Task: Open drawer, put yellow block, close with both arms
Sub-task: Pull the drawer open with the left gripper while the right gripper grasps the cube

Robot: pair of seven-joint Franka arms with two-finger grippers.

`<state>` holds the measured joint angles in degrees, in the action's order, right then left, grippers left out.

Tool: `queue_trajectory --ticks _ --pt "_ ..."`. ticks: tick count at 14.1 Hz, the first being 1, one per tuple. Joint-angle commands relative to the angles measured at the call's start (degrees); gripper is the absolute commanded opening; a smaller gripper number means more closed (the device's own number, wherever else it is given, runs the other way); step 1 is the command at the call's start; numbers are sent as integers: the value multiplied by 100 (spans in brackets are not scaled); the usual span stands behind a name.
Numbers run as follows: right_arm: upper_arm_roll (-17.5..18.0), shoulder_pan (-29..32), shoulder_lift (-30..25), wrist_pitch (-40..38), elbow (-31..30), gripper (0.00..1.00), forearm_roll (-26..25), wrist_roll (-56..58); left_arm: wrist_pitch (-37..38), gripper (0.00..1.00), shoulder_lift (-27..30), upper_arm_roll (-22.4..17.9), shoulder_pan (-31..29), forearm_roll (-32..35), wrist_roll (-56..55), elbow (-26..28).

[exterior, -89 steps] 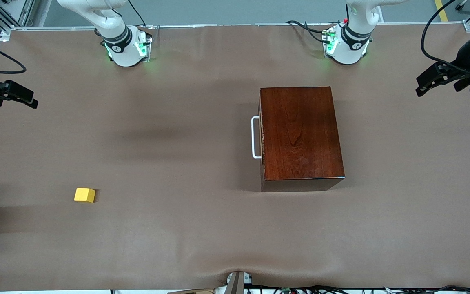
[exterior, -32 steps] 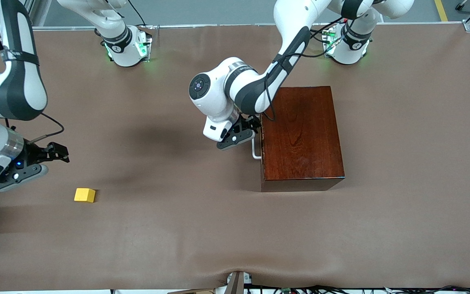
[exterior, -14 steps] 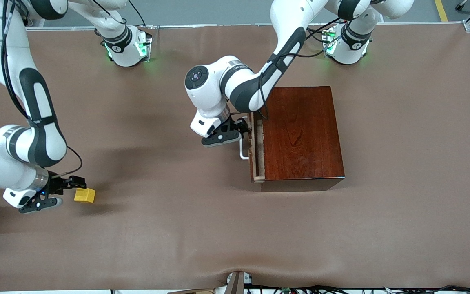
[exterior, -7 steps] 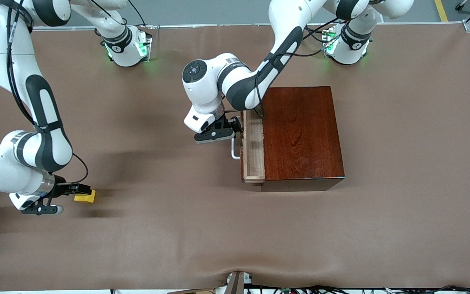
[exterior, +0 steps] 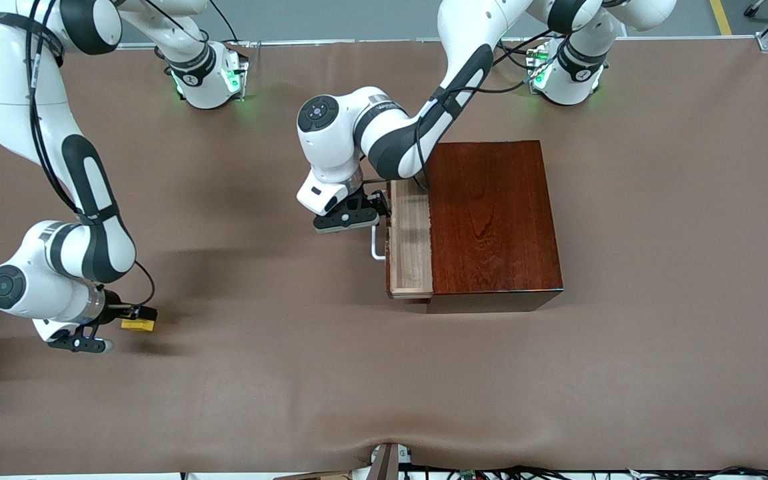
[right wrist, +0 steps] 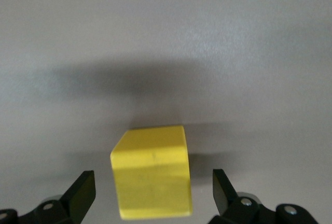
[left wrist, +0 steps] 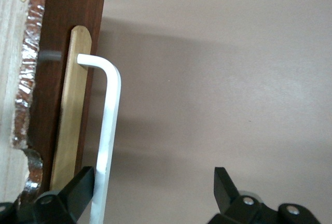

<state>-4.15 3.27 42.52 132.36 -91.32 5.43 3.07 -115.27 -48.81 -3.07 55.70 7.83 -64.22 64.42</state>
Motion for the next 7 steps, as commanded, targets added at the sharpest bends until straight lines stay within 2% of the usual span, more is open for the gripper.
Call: queue_trajectory --ticks 1,4,5,7 --pt "20 7 107 53 132 96 -103 -132 -373 100 -322 70 73 -229 -205 -386" --pt "20 7 107 27 132 8 -95 -97 -470 100 -357 70 82 -256 -336 -440" --pt "20 7 98 27 123 0 -95 -97 -531 100 -366 70 82 -256 -424 -440" --pt "20 7 98 1 123 0 -95 34 -654 100 -366 79 99 -256 -495 -440"
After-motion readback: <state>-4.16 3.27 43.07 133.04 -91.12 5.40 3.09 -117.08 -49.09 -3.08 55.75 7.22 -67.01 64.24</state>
